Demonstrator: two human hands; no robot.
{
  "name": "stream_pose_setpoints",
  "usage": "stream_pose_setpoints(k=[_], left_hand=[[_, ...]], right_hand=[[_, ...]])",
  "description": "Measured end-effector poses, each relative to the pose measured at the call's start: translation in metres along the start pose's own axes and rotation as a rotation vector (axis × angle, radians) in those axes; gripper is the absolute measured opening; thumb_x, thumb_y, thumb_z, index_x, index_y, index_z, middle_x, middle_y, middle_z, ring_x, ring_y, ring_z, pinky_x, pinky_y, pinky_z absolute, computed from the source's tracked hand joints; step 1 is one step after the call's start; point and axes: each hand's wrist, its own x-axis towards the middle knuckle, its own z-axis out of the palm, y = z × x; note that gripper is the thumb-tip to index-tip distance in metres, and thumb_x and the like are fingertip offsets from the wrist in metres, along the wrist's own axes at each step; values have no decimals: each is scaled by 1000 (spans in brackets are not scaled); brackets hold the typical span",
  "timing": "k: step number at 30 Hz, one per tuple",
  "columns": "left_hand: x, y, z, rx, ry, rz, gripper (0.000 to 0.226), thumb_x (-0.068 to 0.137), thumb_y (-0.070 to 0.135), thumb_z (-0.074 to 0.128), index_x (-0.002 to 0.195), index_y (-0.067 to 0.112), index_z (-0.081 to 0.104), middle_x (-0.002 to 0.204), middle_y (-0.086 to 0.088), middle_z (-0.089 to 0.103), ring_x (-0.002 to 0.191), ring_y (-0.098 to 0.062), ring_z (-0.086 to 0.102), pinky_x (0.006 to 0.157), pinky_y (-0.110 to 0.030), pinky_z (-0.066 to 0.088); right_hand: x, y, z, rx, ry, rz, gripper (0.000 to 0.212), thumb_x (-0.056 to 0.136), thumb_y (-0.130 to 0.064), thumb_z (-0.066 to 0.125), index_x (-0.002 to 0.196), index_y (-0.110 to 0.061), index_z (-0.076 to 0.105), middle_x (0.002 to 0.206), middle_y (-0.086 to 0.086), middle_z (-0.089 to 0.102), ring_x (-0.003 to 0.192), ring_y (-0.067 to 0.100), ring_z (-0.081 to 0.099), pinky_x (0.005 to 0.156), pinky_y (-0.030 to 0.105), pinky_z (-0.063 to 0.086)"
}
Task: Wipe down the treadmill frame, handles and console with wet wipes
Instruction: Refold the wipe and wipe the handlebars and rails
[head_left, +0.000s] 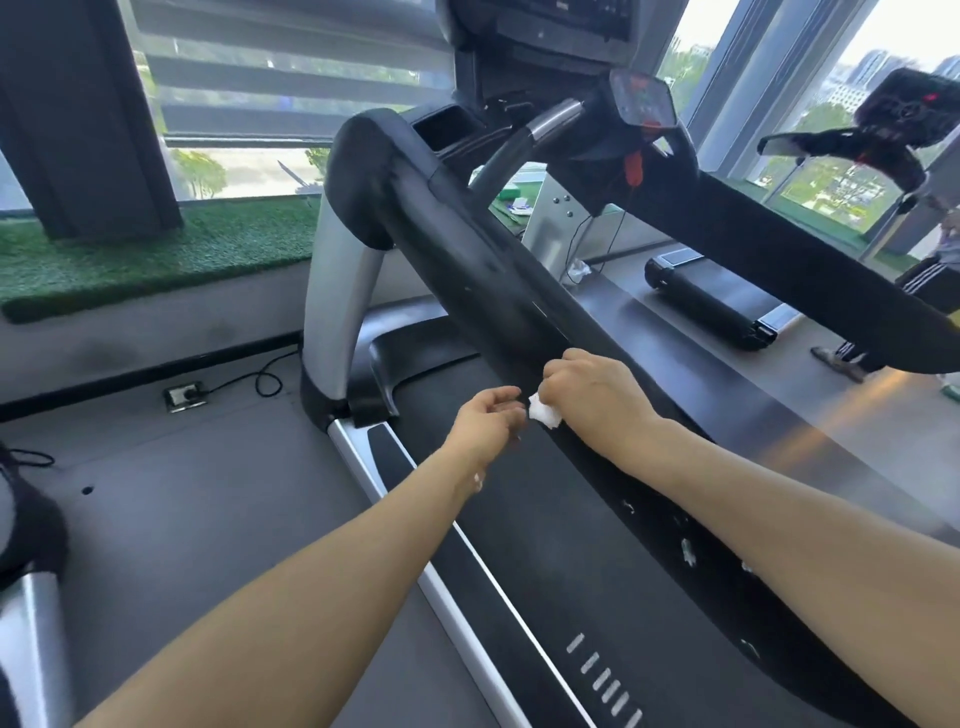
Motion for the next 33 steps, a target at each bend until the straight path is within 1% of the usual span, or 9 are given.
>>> stream_pose_setpoints(k=[3, 7, 10, 13, 16, 22, 27, 30, 33], left_hand=[[-6, 6, -4, -85, -109, -22, 29, 90, 2, 55, 112, 21, 59, 104, 1, 64, 98, -14, 59, 81, -26, 46], [-7, 19, -13, -312, -153, -11, 24, 95, 13, 55, 118, 19, 58, 106, 2, 67, 104, -11, 62, 95, -27, 43], [-6, 27, -21, -370, -97, 40, 12, 95, 9, 54, 105, 10, 58, 96, -4, 67, 85, -14, 66, 80, -24, 54], [8, 33, -27, -360, 14, 57, 4, 96, 5, 51, 95, 9, 52, 94, -10, 62, 82, -19, 63, 76, -28, 56], [37, 43, -36, -182, 227, 109, 6, 96, 12, 50, 91, 15, 48, 99, -9, 57, 86, -22, 56, 84, -38, 51], [89, 86, -51, 189, 555, 333, 7, 96, 13, 42, 91, 13, 38, 95, -6, 52, 74, -16, 42, 58, -18, 29], [116, 84, -37, 273, 500, 479, 10, 98, 21, 44, 93, 17, 52, 84, -9, 60, 73, -17, 50, 59, -9, 38], [111, 71, -25, 258, 470, 498, 29, 98, 15, 46, 120, 18, 64, 105, 5, 66, 88, -9, 55, 79, -12, 39], [99, 64, -16, 241, 471, 442, 34, 98, 8, 45, 127, 16, 60, 111, 5, 63, 91, -6, 52, 75, -3, 30]], right_hand=[[7, -4, -6, 524, -65, 409, 26, 83, -1, 60, 93, -21, 74, 94, -5, 67, 90, 14, 55, 80, 26, 45], [20, -12, -8, 1596, 46, 923, 27, 80, 15, 61, 73, -10, 68, 73, 8, 66, 67, 16, 61, 65, 23, 54], [32, -23, -6, 1881, -14, 1045, 20, 82, 17, 57, 85, -1, 66, 80, 12, 66, 75, 20, 64, 71, 28, 56], [46, -28, 1, 1720, -8, 1009, 18, 84, 10, 60, 80, -7, 66, 81, 10, 66, 74, 18, 63, 69, 24, 57], [56, -22, 0, 1184, 54, 883, 19, 88, -2, 60, 82, -16, 70, 83, -1, 65, 79, 13, 61, 74, 23, 53], [68, -13, -8, 681, 112, 635, 25, 92, -9, 51, 98, -20, 72, 93, -7, 65, 86, 11, 56, 83, 24, 43], [65, -7, -4, 605, 81, 552, 24, 90, -10, 53, 97, -20, 73, 100, -8, 66, 102, 20, 58, 95, 38, 45], [61, -9, -6, 577, 75, 521, 24, 90, -10, 52, 97, -19, 73, 100, -8, 66, 99, 19, 59, 94, 38, 45], [55, -8, -11, 552, 76, 517, 25, 91, -11, 51, 100, -20, 72, 101, -7, 65, 98, 17, 57, 93, 34, 44]])
